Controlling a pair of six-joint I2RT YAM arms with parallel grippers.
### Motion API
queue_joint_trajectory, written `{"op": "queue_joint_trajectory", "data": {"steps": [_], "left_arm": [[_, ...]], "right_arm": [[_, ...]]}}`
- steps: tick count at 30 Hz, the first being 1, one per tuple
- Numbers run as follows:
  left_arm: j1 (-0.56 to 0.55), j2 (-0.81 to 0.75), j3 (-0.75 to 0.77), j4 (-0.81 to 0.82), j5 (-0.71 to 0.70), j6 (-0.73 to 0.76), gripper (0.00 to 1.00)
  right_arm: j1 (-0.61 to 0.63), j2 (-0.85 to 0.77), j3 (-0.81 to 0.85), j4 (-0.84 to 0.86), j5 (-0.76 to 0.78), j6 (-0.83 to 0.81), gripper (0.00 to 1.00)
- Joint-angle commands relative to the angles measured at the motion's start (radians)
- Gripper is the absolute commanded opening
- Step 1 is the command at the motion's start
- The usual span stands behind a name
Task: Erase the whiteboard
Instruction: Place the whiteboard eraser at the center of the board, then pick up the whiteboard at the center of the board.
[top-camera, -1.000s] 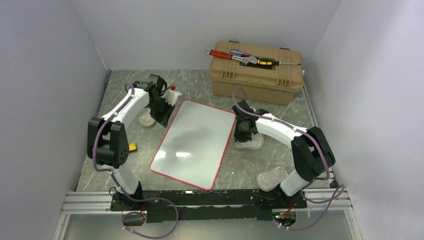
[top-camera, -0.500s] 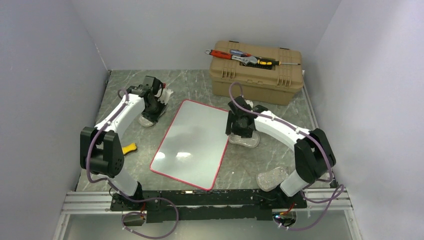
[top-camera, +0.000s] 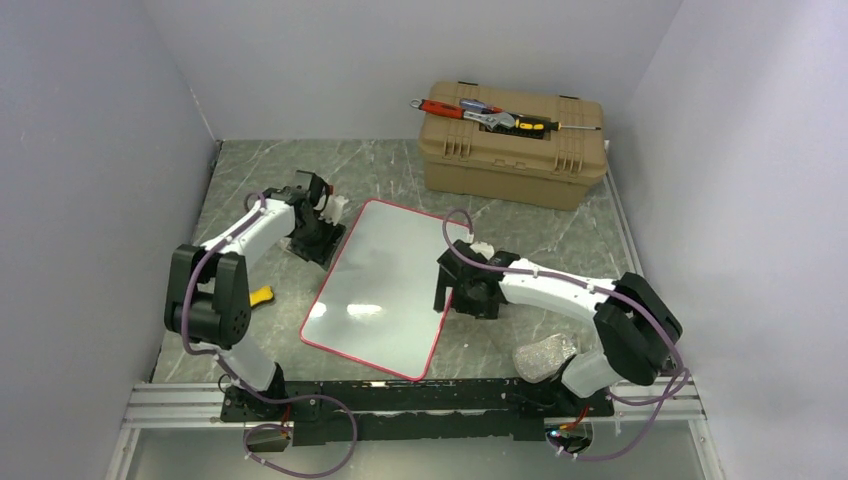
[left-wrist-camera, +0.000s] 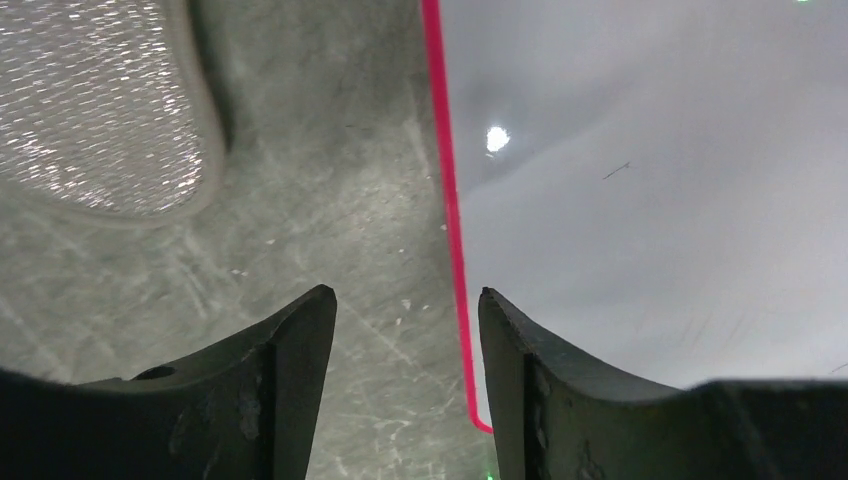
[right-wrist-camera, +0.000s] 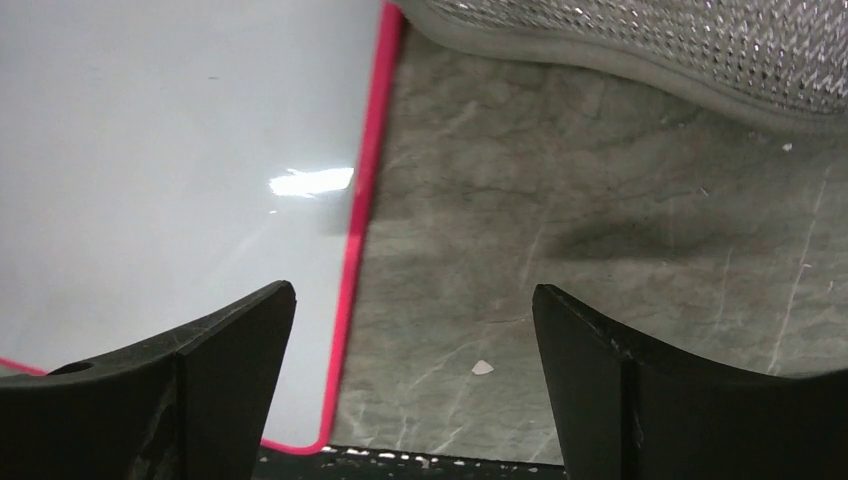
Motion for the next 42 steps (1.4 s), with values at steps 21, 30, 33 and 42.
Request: {"op": "queue_joint_trajectory", "data": {"steps": [21, 30, 33, 42], "left_arm": [[0.015, 0.247, -0.049, 0.043, 0.321, 0.026, 0.28], [0.015, 0.301, -0.022, 0.026, 0.412, 0.039, 0.18], [0.015, 0.316, -0.014, 0.015, 0.425, 0.044, 0.16], [0.015, 0.295, -0.03, 0.006, 0.471, 0.04, 0.12]], "right_arm": [[0.025, 0.141, -0.033, 0.178, -0.002, 0.168, 0.97], [0.041, 0.166, -0.007, 0.31, -0.076, 0.199, 0.94], [0.043, 0.162, -0.016, 0.423, -0.146, 0.212, 0.9], [0.063, 0.09, 0.222, 0.47, -0.249, 0.162, 0.9]]}}
